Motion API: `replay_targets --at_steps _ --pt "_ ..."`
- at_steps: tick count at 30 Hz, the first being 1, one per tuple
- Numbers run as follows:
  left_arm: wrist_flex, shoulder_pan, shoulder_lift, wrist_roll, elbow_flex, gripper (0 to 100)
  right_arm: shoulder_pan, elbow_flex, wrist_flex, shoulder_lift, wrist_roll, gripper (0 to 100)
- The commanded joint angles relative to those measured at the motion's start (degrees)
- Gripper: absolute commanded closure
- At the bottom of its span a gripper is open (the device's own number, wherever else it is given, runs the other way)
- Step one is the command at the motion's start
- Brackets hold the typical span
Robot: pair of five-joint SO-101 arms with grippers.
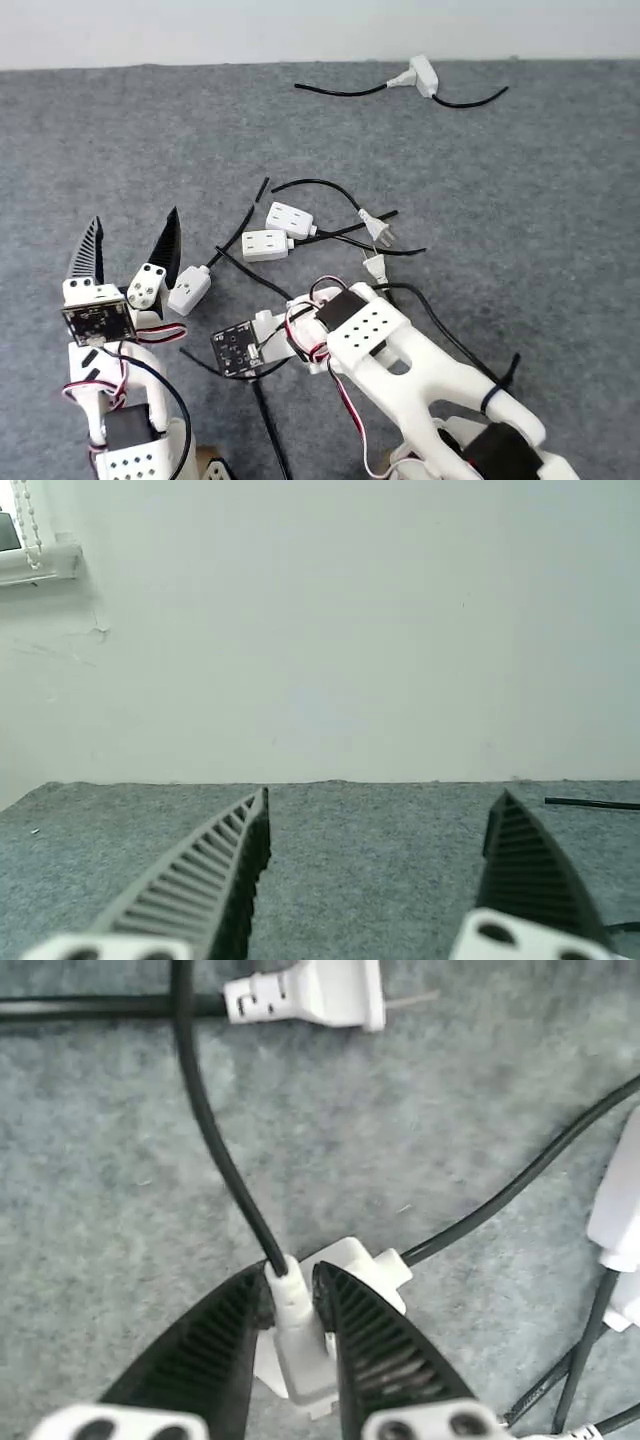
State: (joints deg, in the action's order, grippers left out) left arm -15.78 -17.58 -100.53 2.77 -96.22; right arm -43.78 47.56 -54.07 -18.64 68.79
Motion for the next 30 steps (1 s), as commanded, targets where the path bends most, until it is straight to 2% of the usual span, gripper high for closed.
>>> replay_targets --at_steps 1,6,11,14,17,20,22,26,30 --pt "2.02 0.35 -0.44 -0.53 0.57 68 -0.31 -0.97 1.01 -0.92 -2.29 99.1" --pt "2.02 0.35 -0.44 -0.53 0.57 68 -0.04 -4.66 0.66 -4.09 -7.30 99.1" --pt "2.02 0.35 -0.53 -0.53 0.75 68 0.04 -12.13 0.66 -13.49 -19.34 99.1" --pt "2.02 0.26 -0.53 -0.53 0.92 68 1.36 -17.32 1.71 -18.59 -30.95 99.1" --pt "1.58 0.00 -0.62 -0.44 2.77 68 5.32 -21.89 5.14 -21.49 -46.59 99.1" --pt "-2.29 0.44 -0.62 2.11 6.81 68 11.38 -23.91 13.23 -22.02 -59.87 99.1" --pt "-6.07 2.11 -0.62 3.87 10.24 68 14.64 -23.56 20.09 -21.93 -65.93 99.1" --pt "-13.45 9.05 -0.62 3.96 15.34 68 15.87 -20.40 29.67 -22.02 -67.52 99.1" --pt "-15.38 16.18 -0.62 2.81 16.13 68 12.97 -19.43 31.69 -22.11 -67.52 99.1"
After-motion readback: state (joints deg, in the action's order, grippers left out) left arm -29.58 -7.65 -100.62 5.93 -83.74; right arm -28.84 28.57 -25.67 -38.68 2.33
